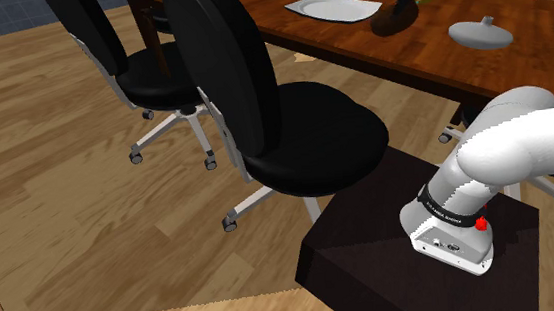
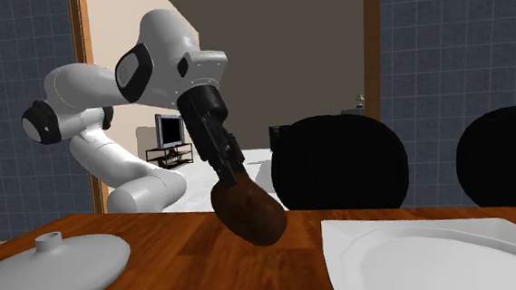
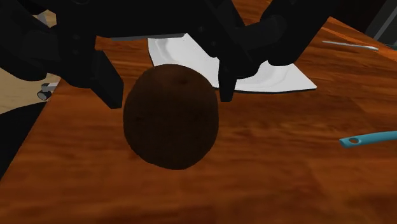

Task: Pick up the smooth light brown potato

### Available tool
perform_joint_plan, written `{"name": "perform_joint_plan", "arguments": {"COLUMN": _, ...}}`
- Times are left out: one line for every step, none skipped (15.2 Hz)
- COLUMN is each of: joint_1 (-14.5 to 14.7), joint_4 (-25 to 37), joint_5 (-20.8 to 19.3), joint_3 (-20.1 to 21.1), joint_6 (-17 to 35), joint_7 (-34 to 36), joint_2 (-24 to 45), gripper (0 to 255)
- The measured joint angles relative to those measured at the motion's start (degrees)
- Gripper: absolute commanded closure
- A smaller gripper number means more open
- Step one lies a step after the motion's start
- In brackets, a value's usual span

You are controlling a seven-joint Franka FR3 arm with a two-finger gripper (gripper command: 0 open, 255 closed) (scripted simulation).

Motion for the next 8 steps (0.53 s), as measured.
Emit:
{"name": "perform_joint_plan", "arguments": {"joint_1": 0.15, "joint_4": 0.68, "joint_5": 0.25, "joint_3": 0.25, "joint_6": -0.66, "joint_7": -0.05, "joint_2": 0.03, "gripper": 255}}
{"name": "perform_joint_plan", "arguments": {"joint_1": 0.34, "joint_4": 1.63, "joint_5": 0.51, "joint_3": 0.36, "joint_6": -1.35, "joint_7": -0.23, "joint_2": 0.25, "gripper": 255}}
{"name": "perform_joint_plan", "arguments": {"joint_1": 0.54, "joint_4": 2.54, "joint_5": 0.87, "joint_3": 0.79, "joint_6": -2.24, "joint_7": -0.2, "joint_2": 0.29, "gripper": 255}}
{"name": "perform_joint_plan", "arguments": {"joint_1": 0.65, "joint_4": 3.25, "joint_5": 1.11, "joint_3": 1.02, "joint_6": -2.98, "joint_7": -0.31, "joint_2": 0.26, "gripper": 255}}
{"name": "perform_joint_plan", "arguments": {"joint_1": 0.77, "joint_4": 3.96, "joint_5": 1.35, "joint_3": 1.25, "joint_6": -3.66, "joint_7": -0.37, "joint_2": 0.3, "gripper": 255}}
{"name": "perform_joint_plan", "arguments": {"joint_1": 0.93, "joint_4": 4.8, "joint_5": 1.62, "joint_3": 1.52, "joint_6": -4.38, "joint_7": -0.42, "joint_2": 0.41, "gripper": 255}}
{"name": "perform_joint_plan", "arguments": {"joint_1": 1.08, "joint_4": 5.53, "joint_5": 1.82, "joint_3": 1.65, "joint_6": -4.89, "joint_7": -0.48, "joint_2": 0.63, "gripper": 255}}
{"name": "perform_joint_plan", "arguments": {"joint_1": 1.17, "joint_4": 5.94, "joint_5": 1.96, "joint_3": 1.82, "joint_6": -5.21, "joint_7": -0.45, "joint_2": 0.73, "gripper": 255}}
